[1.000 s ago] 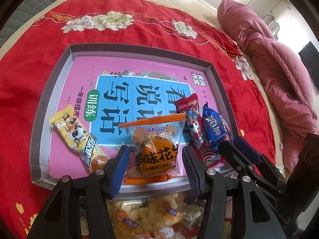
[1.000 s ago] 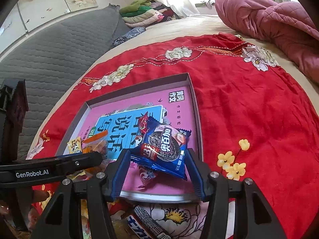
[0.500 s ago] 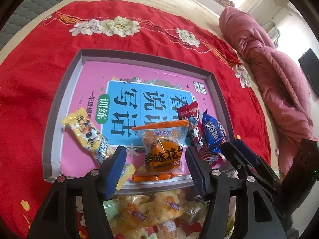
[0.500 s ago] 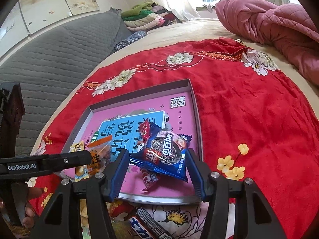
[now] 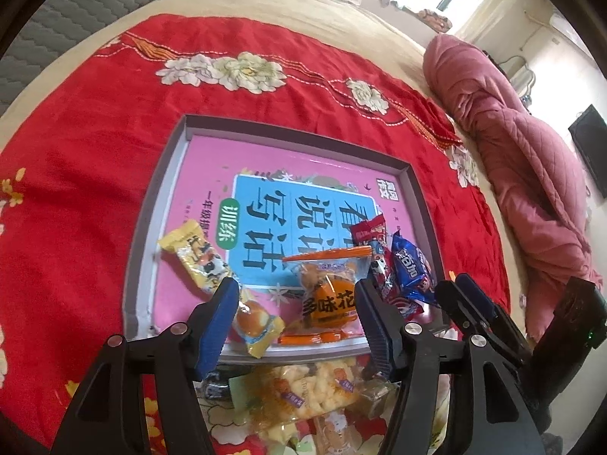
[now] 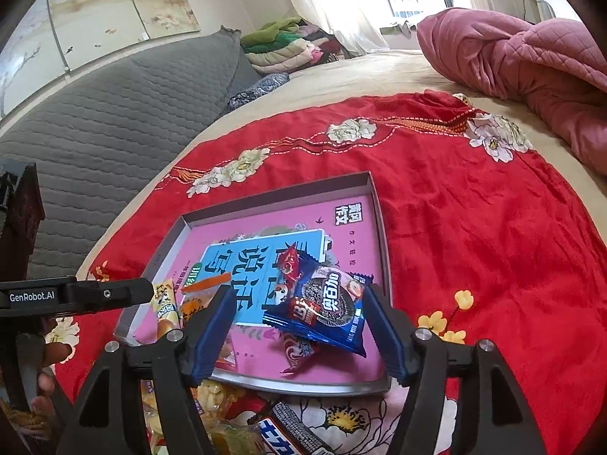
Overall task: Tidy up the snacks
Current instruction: 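Pull both open tools back from the tray toward the snack pile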
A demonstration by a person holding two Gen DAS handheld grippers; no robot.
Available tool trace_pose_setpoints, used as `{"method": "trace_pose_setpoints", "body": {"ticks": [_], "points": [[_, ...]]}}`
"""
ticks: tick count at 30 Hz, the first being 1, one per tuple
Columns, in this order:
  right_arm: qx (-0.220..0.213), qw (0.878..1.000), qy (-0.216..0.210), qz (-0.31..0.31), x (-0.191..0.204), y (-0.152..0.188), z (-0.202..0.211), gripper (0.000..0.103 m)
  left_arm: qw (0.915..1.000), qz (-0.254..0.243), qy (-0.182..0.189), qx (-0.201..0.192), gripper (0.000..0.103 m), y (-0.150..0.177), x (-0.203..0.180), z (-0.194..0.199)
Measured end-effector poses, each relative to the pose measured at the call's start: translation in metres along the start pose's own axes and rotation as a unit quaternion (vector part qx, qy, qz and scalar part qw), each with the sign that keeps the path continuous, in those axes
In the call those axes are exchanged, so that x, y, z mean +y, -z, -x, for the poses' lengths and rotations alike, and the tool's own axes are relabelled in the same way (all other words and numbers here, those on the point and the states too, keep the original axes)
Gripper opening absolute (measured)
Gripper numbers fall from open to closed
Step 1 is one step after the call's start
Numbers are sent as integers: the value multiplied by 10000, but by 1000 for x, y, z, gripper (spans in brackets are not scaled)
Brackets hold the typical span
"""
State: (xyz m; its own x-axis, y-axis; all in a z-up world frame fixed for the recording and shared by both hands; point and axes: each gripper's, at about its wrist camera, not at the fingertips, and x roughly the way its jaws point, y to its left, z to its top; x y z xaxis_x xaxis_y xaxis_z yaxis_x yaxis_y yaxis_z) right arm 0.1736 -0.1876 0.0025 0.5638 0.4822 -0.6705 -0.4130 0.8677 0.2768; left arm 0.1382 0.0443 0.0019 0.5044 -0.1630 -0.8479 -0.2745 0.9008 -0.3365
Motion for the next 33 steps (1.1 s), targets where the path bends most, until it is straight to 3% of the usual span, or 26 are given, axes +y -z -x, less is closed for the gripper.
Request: {"method": "trace_pose_setpoints", "body": {"ticks": [12, 33], "points": [[-270, 9989, -97, 360, 14, -3, 13, 75, 9999, 37, -47, -103, 66, 4, 12, 19], [-529, 9974, -183, 450, 18, 5, 40, 80, 9997, 55, -239, -90, 66, 19, 36, 48]]}}
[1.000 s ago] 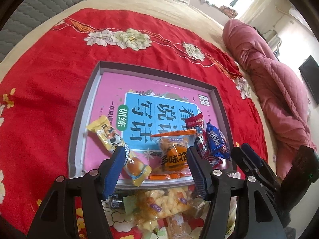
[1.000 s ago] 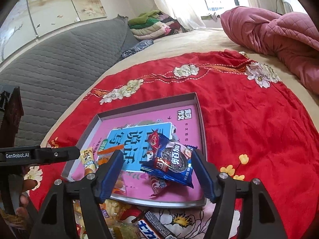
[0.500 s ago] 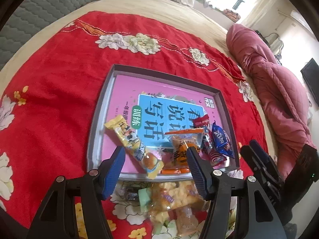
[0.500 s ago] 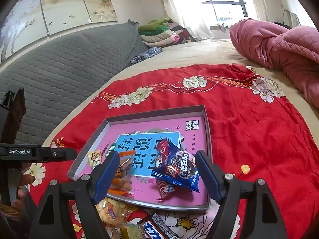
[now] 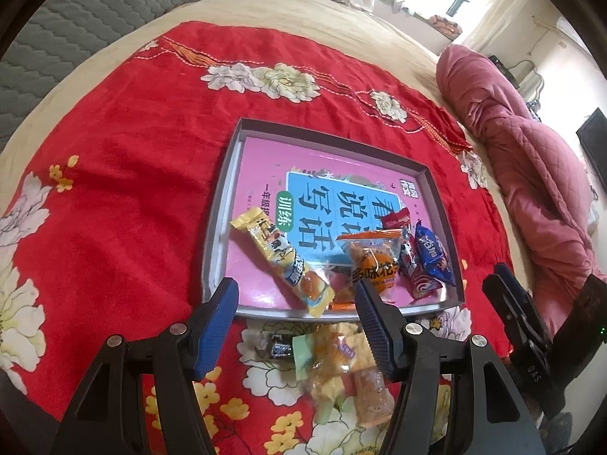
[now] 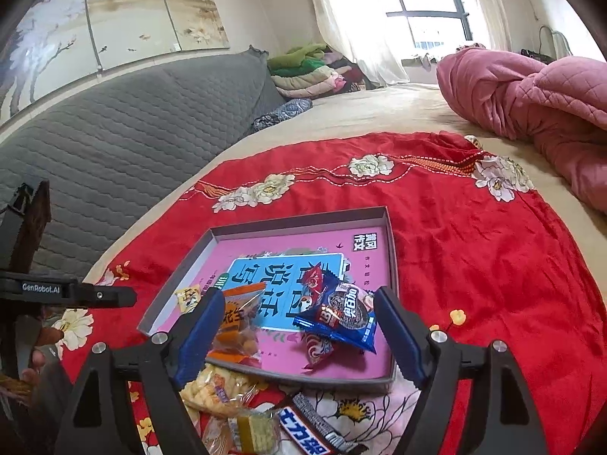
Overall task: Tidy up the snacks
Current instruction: 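Pull both open tools back from the tray toward the snack pile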
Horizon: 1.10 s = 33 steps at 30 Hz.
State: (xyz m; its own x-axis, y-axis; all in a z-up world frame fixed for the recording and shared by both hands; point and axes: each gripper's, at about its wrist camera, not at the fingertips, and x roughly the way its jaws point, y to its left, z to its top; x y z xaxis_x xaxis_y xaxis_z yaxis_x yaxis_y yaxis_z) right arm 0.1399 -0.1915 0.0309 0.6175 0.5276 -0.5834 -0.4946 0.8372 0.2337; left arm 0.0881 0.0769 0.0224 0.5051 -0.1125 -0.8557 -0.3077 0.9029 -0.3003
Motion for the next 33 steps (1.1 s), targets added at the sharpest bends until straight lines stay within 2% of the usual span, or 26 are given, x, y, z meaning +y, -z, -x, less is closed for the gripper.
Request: {"method": "trace_pose_setpoints", "body": {"ticks": [33], "points": [[66, 9994, 311, -160, 10, 28, 34, 81, 9994, -248, 132, 203, 66, 33, 5, 10]]}}
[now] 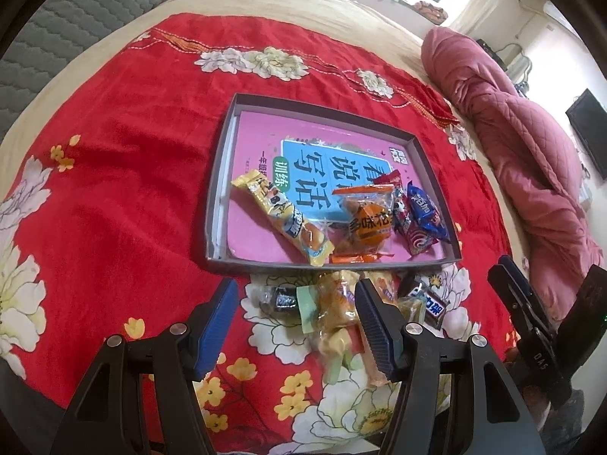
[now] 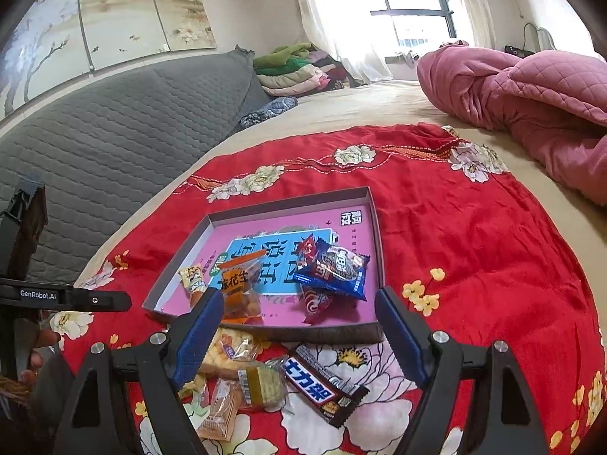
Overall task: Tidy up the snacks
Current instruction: 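Pull both open tools back from the tray toward the snack pile, then grasp the clear biscuit pack with the right tool while the left tool grasps the green-labelled bag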
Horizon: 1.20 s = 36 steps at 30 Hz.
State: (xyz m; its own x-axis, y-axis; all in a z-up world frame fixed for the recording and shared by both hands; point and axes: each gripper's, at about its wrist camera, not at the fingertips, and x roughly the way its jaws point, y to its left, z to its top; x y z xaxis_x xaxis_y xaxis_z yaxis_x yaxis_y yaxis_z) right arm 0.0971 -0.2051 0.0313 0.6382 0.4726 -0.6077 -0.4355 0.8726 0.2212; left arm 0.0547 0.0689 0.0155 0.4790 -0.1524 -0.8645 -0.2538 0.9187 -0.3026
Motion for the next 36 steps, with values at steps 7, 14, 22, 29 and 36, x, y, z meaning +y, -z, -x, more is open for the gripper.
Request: {"method": "trace_pose_setpoints", "body": {"ticks": [7, 14, 22, 29, 36], "points": [[36, 10000, -11, -46, 1, 5, 6, 82, 10000, -5, 36, 2, 66, 1, 0, 0], [141, 9999, -41, -55, 3, 10, 7, 82, 9999, -44, 80, 98, 66, 5, 0, -2], [472, 9986, -174, 189, 16, 20, 0, 82, 9993, -126, 153, 319, 66, 16, -4, -11], [840, 9952, -135, 484, 27, 31, -13, 82, 9978, -39, 206, 622, 66, 24, 0, -23], [980, 9932, -148, 603, 33, 37, -19, 82, 9963, -21, 247, 827, 66, 33, 1, -35]]}}
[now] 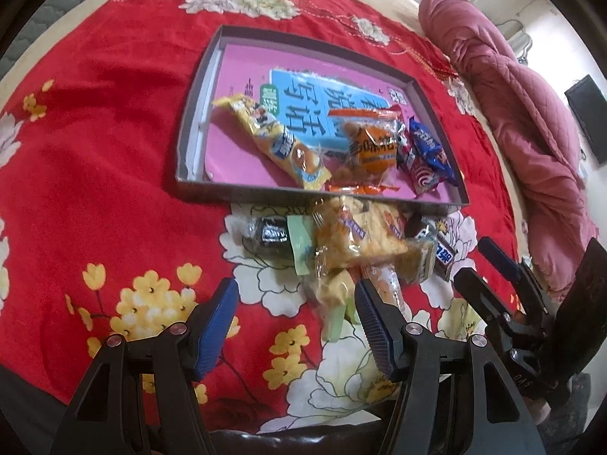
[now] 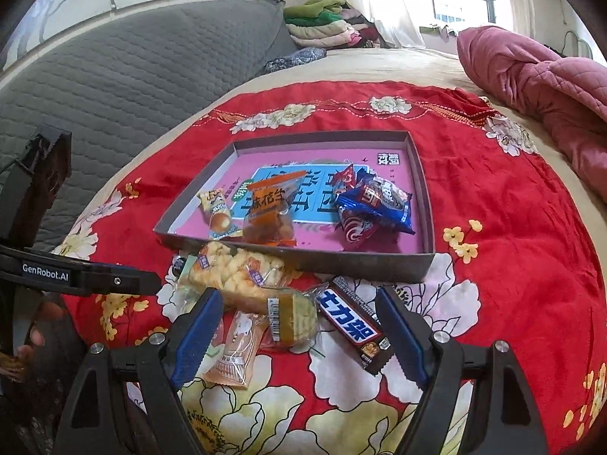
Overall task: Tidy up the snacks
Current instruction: 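Grasp the clear biscuit pack with the right tool while the left tool grasps the green-labelled bag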
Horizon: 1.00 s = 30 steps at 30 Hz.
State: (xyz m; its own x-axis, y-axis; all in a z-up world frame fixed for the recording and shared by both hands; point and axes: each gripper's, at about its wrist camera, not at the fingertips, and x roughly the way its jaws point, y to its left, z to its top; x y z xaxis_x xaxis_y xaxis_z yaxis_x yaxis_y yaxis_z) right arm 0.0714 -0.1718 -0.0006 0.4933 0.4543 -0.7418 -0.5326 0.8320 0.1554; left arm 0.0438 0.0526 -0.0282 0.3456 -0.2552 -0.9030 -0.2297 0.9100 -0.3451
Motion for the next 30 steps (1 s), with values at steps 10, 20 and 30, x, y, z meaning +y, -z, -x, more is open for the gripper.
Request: {"method": "trace_pose_setpoints", "body": {"ticks": [10, 20, 30], "points": [[199, 9998, 38, 55, 2, 3, -10, 82, 9993, 123, 240, 258, 66, 7, 2, -18], [520, 9982, 60, 278, 8, 8, -34, 82, 9988, 49, 311, 381, 66, 13, -6, -32], [602, 9974, 118, 391, 9, 9, -47, 74, 9985, -21, 363, 398, 66, 14, -14, -42]]}}
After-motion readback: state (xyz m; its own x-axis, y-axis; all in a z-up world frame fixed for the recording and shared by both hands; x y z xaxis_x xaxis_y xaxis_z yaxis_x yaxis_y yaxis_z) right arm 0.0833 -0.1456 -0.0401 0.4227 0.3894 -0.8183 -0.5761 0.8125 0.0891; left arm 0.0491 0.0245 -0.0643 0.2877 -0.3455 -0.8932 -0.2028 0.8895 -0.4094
